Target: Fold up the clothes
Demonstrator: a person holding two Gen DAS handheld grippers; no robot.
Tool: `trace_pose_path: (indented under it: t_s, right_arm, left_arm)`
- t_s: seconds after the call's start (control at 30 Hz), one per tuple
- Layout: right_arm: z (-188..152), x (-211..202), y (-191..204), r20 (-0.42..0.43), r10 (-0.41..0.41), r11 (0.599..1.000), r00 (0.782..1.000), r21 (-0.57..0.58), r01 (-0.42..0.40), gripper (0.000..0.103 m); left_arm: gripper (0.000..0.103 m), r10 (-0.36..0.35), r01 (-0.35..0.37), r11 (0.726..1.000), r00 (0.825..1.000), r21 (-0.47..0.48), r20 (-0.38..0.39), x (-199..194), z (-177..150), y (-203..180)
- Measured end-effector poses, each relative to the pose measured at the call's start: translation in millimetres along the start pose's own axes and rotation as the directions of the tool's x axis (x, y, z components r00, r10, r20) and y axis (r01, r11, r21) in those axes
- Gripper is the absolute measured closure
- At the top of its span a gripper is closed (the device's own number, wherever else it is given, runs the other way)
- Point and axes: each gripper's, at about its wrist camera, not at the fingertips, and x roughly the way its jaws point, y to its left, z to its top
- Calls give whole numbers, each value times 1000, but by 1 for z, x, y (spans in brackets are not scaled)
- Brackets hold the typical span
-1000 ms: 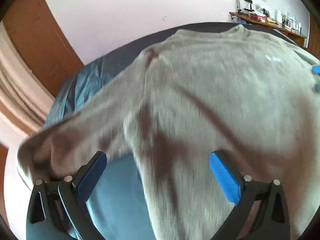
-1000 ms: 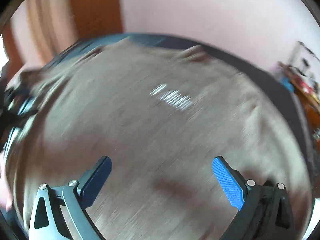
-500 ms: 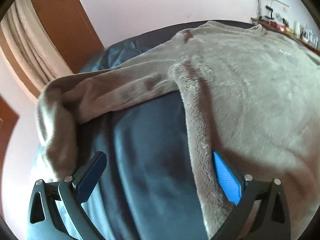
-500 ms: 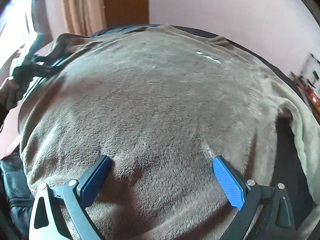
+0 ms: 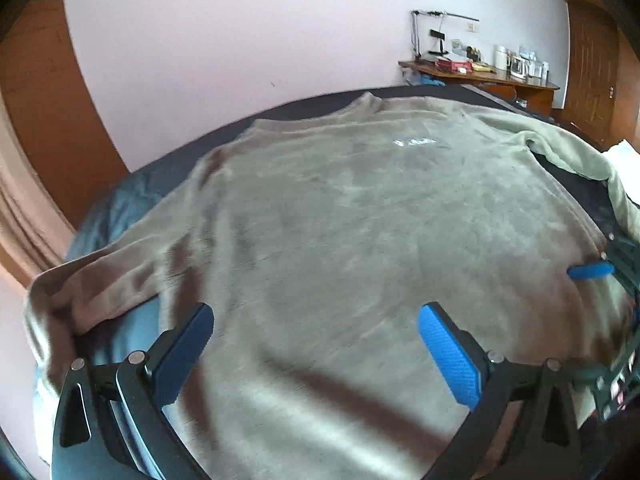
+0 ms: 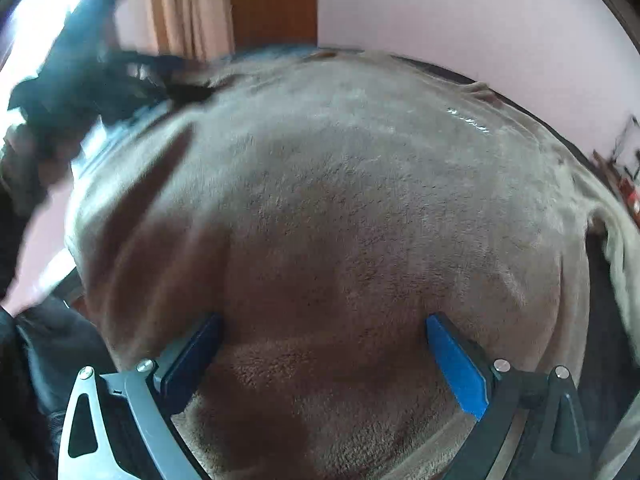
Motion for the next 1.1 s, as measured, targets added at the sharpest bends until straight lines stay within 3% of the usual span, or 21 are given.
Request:
trace_pose_path:
  t_s: [0.1, 0.27, 0.57, 0.63, 0.8, 0.97, 1.1]
  right_arm:
    - [-11, 3, 0, -15, -15, 1000, 1000, 0, 15, 0]
    - [-23, -3, 3, 54, -24, 1000, 998, -6, 25, 0]
    - [-29, -12, 3, 92, -54, 998, 994, 18, 53, 1]
    - [-39, -27, -6, 108, -125, 992, 986, 22, 124, 1]
    - [-65, -66, -32, 135, -299, 954, 945, 56, 294, 1]
    - [-120, -118, -93, 69, -478, 855, 876, 264, 446, 1]
    - [-150, -140, -119, 34, -546, 798, 837, 323, 508, 2]
  left_arm:
    - [0, -30, 29, 999, 999, -14, -39, 18, 4, -13]
    - [0, -65, 61, 997, 993, -47, -100, 46, 4, -24]
    - [0, -107, 99, 990, 991, -99, -82, 51, -3, -18]
    - [0, -117, 108, 988, 990, -109, -82, 52, -3, -16]
    - [0, -117, 108, 988, 990, -109, -80, 50, -4, -16]
    - [0, -117, 108, 988, 990, -108, -79, 48, -6, -17]
    - [0, -115, 106, 988, 990, -109, -80, 48, -5, -16]
